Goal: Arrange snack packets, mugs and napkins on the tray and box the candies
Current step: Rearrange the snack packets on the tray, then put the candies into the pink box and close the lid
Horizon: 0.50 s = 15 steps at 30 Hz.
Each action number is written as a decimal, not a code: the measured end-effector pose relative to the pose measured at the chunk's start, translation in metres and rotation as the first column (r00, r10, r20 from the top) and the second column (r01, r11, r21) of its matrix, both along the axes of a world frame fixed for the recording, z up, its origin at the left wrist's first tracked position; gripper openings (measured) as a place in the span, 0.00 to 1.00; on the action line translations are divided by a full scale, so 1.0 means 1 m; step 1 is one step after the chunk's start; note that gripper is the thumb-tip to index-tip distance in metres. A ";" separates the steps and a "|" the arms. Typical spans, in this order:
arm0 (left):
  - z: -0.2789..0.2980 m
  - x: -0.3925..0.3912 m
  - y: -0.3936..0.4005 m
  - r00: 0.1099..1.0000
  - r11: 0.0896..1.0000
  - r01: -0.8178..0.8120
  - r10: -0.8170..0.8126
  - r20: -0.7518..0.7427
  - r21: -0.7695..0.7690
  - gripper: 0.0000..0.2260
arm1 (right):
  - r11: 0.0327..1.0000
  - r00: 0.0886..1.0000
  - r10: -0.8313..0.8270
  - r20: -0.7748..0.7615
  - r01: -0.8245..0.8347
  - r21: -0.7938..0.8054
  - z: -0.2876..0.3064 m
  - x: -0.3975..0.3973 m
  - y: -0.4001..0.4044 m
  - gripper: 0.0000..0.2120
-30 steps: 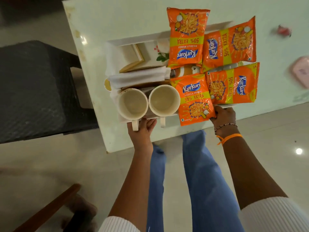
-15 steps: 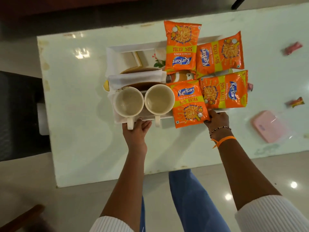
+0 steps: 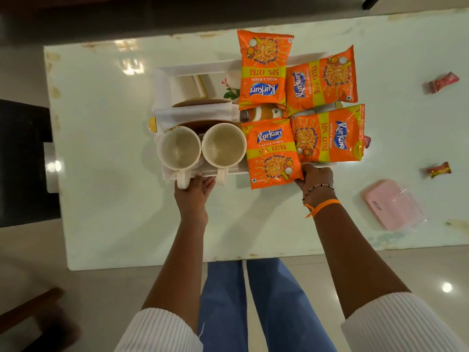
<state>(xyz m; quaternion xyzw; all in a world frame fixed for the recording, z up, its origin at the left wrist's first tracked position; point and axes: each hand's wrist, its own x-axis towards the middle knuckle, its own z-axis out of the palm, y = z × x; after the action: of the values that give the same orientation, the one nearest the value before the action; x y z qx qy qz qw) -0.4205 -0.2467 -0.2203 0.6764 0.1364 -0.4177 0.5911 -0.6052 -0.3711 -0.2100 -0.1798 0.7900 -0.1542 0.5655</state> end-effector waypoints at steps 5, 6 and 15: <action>0.007 -0.006 -0.002 0.994 0.994 0.087 -0.081 -0.076 0.071 0.07 | 0.994 0.988 -0.108 0.107 0.111 -0.023 0.007 -0.003 0.008 0.13; 0.009 -0.010 0.000 0.990 0.991 0.099 -0.088 -0.109 0.093 0.08 | 0.991 0.981 -0.127 0.147 0.133 -0.031 0.012 -0.004 0.009 0.14; 0.049 -0.099 0.019 0.716 0.679 0.694 -0.617 -0.328 0.238 0.07 | 0.669 0.504 0.314 -0.804 -0.719 -0.189 0.051 -0.104 0.037 0.22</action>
<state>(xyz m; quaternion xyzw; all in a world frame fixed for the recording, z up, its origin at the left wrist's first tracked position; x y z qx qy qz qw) -0.5196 -0.2277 -0.1709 0.7215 0.0190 -0.6441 0.2535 -0.7095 -0.3337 -0.1593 -0.6025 0.7765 -0.0871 0.1626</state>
